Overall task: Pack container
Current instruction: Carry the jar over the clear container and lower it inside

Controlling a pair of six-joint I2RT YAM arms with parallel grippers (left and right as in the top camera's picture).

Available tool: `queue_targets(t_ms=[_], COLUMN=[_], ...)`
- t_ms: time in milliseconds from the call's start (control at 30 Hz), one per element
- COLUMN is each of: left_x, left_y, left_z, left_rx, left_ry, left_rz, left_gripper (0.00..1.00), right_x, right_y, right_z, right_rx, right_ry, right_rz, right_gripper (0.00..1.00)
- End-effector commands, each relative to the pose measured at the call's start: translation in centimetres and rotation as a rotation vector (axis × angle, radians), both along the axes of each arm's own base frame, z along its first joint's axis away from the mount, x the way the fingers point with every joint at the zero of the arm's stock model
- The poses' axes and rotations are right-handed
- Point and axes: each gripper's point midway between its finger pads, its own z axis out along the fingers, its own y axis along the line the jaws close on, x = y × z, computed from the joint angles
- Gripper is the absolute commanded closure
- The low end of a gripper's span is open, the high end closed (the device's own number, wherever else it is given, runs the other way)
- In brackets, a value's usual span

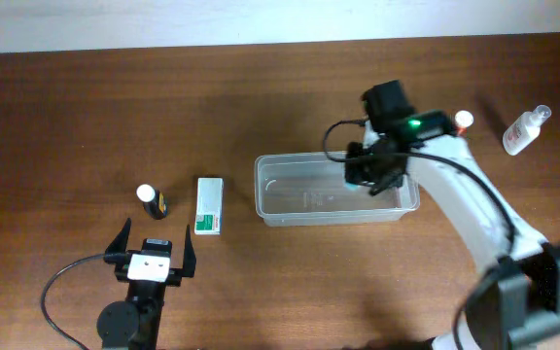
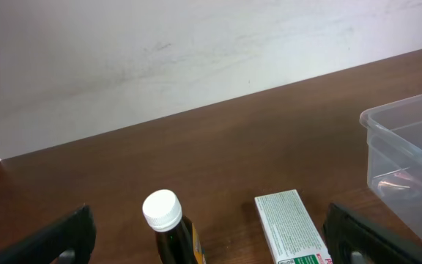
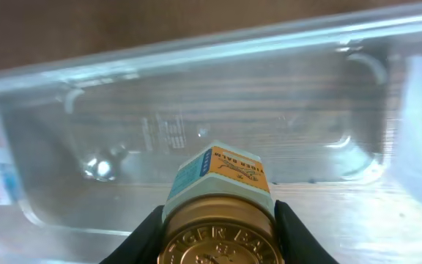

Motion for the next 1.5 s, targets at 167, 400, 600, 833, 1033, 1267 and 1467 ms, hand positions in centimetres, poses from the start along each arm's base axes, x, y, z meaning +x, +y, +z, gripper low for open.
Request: queue_targets(t_ms=[167,400,600,833,1033,1267,1467], left_x=[-0.1,-0.1,-0.1,-0.1,-0.1,-0.1,-0.1], left_y=[-0.4,-0.4,-0.4,-0.4,-0.4,-0.4,-0.4], left_z=[0.0,0.0,0.0,0.0,0.0,0.0,0.0], left_rx=[0.003,0.003,0.003,0.003,0.003,0.003,0.003], left_ry=[0.001,0.001,0.001,0.001,0.002,0.001,0.002], left_rz=[-0.023,-0.023,-0.023,-0.023,-0.023,-0.023,-0.023], left_gripper=[0.01,0.01,0.01,0.01,0.01,0.01,0.01], right_x=[0.0,0.3,0.7,0.7,0.8,0.8,0.9], right_y=[0.4,0.4,0.5,0.5,0.5,0.5,0.5], right_z=[-4.0,-4.4,-4.9,-6.6,-6.9,-8.0,-8.8], right_rx=[-0.074,-0.075,-0.075,-0.086,-0.089,-0.1,-0.103], right_ry=[0.089,0.084,0.078,0.113,0.115,0.135,0.147], right_rz=[0.03,0.029,0.029,0.029,0.03,0.03,0.031], right_gripper=[0.67,0.67,0.67,0.67,0.67,0.66,0.66])
